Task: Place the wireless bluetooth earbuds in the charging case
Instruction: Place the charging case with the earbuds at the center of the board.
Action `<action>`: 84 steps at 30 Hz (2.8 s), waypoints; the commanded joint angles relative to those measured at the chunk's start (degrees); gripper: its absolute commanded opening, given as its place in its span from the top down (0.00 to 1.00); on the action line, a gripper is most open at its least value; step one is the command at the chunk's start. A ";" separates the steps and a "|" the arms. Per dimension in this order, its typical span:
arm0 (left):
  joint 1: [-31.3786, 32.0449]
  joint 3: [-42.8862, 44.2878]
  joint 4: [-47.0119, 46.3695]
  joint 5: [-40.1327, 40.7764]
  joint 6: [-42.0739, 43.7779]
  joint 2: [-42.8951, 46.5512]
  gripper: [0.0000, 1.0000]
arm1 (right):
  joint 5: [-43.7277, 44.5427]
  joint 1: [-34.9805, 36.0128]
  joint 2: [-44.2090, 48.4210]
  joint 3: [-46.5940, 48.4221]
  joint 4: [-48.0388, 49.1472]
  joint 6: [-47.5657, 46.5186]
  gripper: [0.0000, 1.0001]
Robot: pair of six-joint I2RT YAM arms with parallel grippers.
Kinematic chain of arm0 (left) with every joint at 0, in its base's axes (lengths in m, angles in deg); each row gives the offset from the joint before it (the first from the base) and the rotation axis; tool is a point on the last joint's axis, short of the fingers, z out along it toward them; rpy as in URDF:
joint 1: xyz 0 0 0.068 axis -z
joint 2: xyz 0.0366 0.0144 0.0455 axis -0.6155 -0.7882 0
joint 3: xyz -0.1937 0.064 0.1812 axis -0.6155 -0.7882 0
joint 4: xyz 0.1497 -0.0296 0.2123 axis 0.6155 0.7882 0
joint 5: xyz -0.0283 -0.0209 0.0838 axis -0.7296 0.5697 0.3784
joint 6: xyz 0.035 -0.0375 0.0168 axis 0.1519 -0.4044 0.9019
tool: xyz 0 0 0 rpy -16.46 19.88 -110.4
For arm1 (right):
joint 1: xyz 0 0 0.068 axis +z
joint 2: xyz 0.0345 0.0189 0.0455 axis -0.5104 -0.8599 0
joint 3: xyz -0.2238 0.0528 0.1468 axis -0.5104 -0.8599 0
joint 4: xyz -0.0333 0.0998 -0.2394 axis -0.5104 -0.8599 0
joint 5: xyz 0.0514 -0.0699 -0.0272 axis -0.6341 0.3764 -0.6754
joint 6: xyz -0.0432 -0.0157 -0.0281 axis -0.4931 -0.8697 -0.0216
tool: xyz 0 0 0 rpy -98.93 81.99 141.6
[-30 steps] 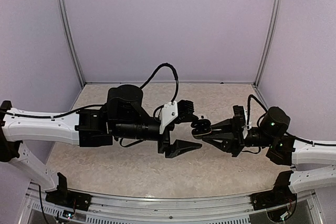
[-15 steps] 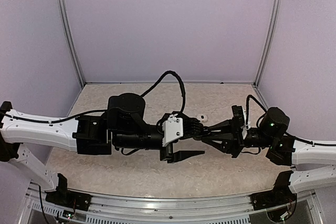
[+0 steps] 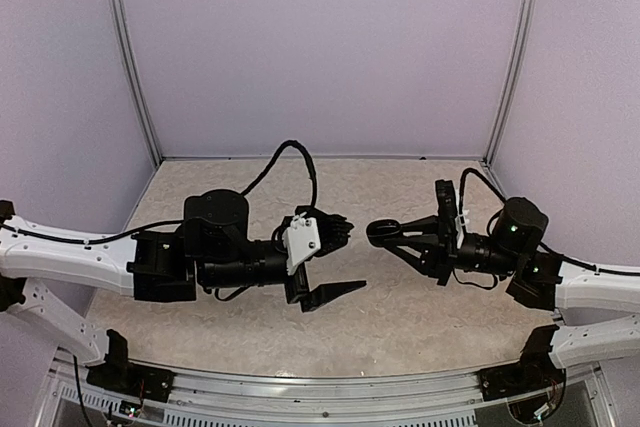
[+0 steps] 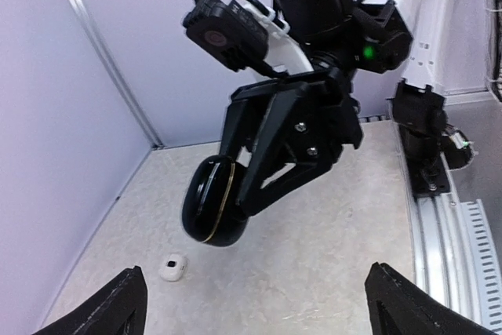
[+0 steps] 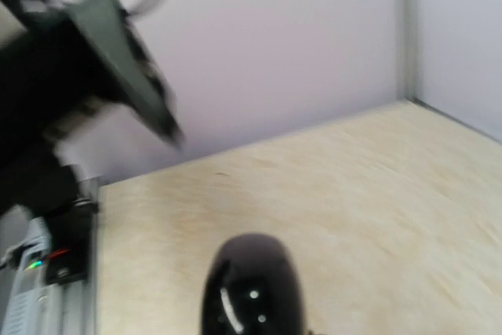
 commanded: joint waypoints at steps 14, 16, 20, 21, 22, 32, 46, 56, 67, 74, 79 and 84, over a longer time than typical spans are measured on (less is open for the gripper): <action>-6.87 -3.68 -8.38 9.15 -17.70 5.77 0.01 | -7.37 -21.06 -26.43 8.15 -7.39 22.59 1.00; -6.85 -4.47 -9.02 9.90 -17.88 6.38 0.01 | -8.47 -22.49 -30.05 9.70 -7.15 23.79 1.00; -6.87 -6.48 -11.01 11.19 -17.85 7.60 0.01 | -10.15 -24.54 -36.35 11.79 -5.94 26.47 0.98; -6.90 -6.91 -11.35 11.50 -17.75 7.79 0.01 | -10.69 -24.89 -37.79 12.26 -5.54 27.16 0.98; -6.92 -7.14 -11.60 11.84 -17.62 7.95 0.01 | -11.13 -25.03 -39.07 12.70 -5.03 27.56 0.97; -7.04 -8.29 -12.30 13.82 -15.54 7.33 0.01 | -9.80 -25.10 -47.20 14.86 -3.19 30.19 0.94; -8.91 -10.37 -14.41 12.95 -16.08 7.31 0.01 | -6.95 -25.19 -51.97 17.81 -5.04 29.76 0.86; -9.28 -10.52 -13.92 13.38 -16.74 7.38 0.01 | -5.19 -25.40 -53.33 20.28 -9.34 28.21 0.70; -9.61 -10.82 -13.36 13.84 -17.80 8.67 0.01 | -1.68 -25.89 -51.19 20.18 -14.15 26.39 0.61; -11.58 -9.04 -9.55 14.65 -23.61 8.40 0.01 | 0.30 -26.62 -49.10 20.11 -17.10 25.11 0.48; -16.69 -4.84 -2.21 12.08 -32.65 7.42 0.01 | 1.24 -27.40 -46.35 19.17 -18.35 24.43 0.37; -21.40 -1.36 3.84 9.28 -38.25 6.73 0.01 | 3.05 -28.70 -41.10 18.57 -21.13 20.98 0.27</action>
